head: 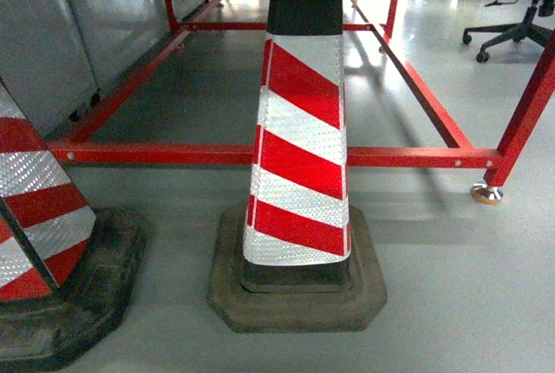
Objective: Sort blue parts and orange caps into right shelf containers
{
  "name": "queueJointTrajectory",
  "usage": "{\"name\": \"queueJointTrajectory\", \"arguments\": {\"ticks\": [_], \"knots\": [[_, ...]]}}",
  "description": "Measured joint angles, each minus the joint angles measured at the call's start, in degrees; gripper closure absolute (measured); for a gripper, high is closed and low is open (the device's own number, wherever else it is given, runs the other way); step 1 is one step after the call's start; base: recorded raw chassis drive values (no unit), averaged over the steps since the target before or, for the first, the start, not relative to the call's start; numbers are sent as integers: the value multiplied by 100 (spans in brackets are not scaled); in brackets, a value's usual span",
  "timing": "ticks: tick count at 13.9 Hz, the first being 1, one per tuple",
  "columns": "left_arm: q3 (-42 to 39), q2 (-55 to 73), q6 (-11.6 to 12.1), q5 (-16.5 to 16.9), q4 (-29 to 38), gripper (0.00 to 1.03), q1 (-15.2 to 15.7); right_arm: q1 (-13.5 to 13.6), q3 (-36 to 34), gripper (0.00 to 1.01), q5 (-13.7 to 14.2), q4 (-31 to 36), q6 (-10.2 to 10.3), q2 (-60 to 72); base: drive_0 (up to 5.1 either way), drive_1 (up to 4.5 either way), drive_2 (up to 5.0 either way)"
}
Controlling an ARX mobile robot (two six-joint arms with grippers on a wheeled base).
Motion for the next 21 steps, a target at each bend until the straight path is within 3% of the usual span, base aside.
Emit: {"name": "queueJointTrajectory", "arguments": {"ticks": [17, 21], "knots": [[0, 0, 2, 0, 0, 5, 0, 0, 0, 3, 2, 0, 0, 0, 412, -85, -363], [0, 0, 2, 4, -9, 5, 0, 0, 0, 3, -7, -7, 2, 0, 0, 0, 0]]}}
